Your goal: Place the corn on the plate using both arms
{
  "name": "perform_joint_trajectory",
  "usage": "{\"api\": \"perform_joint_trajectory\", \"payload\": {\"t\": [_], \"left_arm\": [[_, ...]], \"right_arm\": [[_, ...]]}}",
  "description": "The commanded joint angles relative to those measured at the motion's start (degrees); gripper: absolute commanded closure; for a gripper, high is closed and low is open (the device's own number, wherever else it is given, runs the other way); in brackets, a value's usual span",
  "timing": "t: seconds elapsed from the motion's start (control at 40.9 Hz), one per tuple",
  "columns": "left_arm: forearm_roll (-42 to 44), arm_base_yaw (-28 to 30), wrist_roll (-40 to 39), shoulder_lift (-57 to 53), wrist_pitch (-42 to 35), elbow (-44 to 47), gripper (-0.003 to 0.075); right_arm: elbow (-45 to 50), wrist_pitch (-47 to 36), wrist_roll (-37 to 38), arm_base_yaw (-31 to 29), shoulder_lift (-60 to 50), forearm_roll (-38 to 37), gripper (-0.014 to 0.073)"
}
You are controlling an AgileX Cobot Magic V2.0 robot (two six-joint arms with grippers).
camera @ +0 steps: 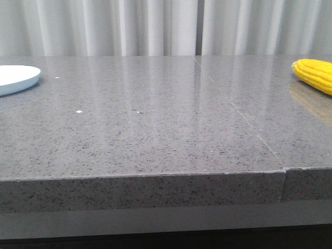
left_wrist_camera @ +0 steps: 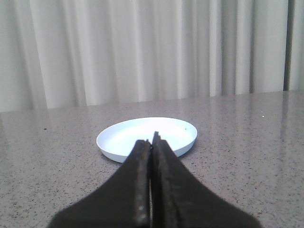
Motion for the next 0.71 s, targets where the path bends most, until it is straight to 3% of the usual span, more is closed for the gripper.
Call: {"api": "perform_joint_trajectory", "payload": {"t": [0.0, 0.685], "left_arm": [[-0.37, -0.44, -0.26, -1.17, -4.85, 0.15, 0.074], [-0.37, -0.44, -0.26, -1.17, -5.07, 0.15, 0.074]], "right_arm": [[-0.96, -4.84, -0.56, -0.21, -0.69, 0.04, 0.066], [-0.96, -6.6, -0.56, -0.21, -0.69, -0.03, 0.066]]}}
